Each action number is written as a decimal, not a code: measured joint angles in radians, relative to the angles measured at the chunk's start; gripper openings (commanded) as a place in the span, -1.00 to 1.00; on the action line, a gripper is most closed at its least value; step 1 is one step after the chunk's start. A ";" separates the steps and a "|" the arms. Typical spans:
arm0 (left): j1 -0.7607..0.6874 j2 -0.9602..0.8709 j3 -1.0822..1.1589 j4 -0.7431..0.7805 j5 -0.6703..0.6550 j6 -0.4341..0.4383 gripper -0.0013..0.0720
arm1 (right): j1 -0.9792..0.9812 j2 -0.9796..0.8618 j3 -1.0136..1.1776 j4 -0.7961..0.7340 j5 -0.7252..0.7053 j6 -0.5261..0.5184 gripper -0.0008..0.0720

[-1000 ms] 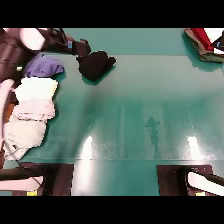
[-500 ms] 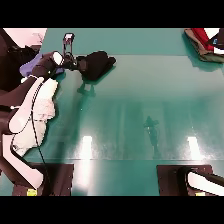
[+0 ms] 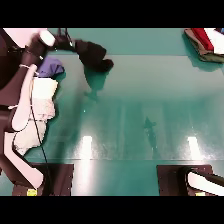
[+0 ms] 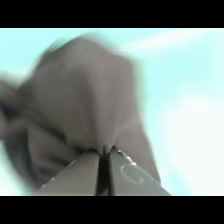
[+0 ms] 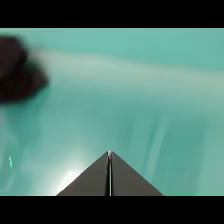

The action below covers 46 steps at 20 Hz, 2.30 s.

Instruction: Fold the shirts.

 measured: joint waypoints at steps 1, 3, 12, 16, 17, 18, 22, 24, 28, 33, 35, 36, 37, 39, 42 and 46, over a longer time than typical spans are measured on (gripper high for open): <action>0.000 0.037 0.029 -0.070 -0.031 0.043 -0.90 | 0.000 0.000 0.032 0.000 -0.014 0.000 -0.93; -0.012 0.140 0.040 -0.233 -0.085 0.153 -0.90 | 0.000 0.005 0.080 0.001 -0.049 0.000 -0.93; -0.233 0.440 -0.061 -0.309 -0.412 0.302 -0.90 | 0.000 0.207 -0.159 0.000 -0.246 0.000 -0.93; -0.278 0.388 -0.188 -0.192 -0.421 0.238 -0.31 | 0.000 0.288 -0.247 -0.001 -0.286 0.000 -0.93; -0.283 0.363 -0.222 -0.177 -0.414 0.214 0.70 | 0.000 0.303 -0.261 -0.002 -0.290 0.000 -0.93; -0.286 0.335 -0.255 -0.168 -0.399 0.185 0.87 | 0.000 0.314 -0.270 -0.004 -0.294 0.000 -0.93; -0.241 0.259 -0.307 -0.120 -0.413 0.051 0.49 | 0.000 0.335 -0.287 -0.009 -0.302 0.000 -0.93; -0.172 0.261 -0.303 -0.108 -0.483 0.011 0.49 | 0.000 0.338 -0.291 -0.008 -0.302 0.000 -0.93; -0.003 0.371 -0.430 -0.086 -0.575 -0.039 0.49 | 0.000 0.338 -0.293 -0.010 -0.302 0.000 -0.93; 0.113 0.641 -0.937 -0.065 -0.535 -0.058 0.49 | 0.000 0.329 -0.293 -0.007 -0.287 0.000 -0.93; 0.129 0.735 -1.151 -0.065 -0.487 -0.059 0.49 | 0.000 0.319 -0.294 -0.006 -0.281 0.000 -0.93; 0.134 0.769 -1.238 -0.063 -0.464 -0.059 0.49 | 0.000 0.313 -0.294 -0.003 -0.277 0.000 -0.93; 0.137 0.799 -1.320 -0.064 -0.444 -0.059 0.49 | 0.000 0.306 -0.294 -0.002 -0.273 0.000 -0.93; 0.142 0.834 -1.438 -0.067 -0.401 -0.058 0.49 | 0.000 0.292 -0.294 -0.002 -0.266 0.000 -0.93; 0.145 0.856 -1.548 -0.074 -0.347 -0.052 0.49 | 0.000 0.280 -0.294 0.000 -0.255 0.000 -0.93; 0.124 0.868 -1.621 -0.128 -0.296 -0.025 0.49 | 0.000 0.274 -0.294 0.000 -0.249 0.000 -0.93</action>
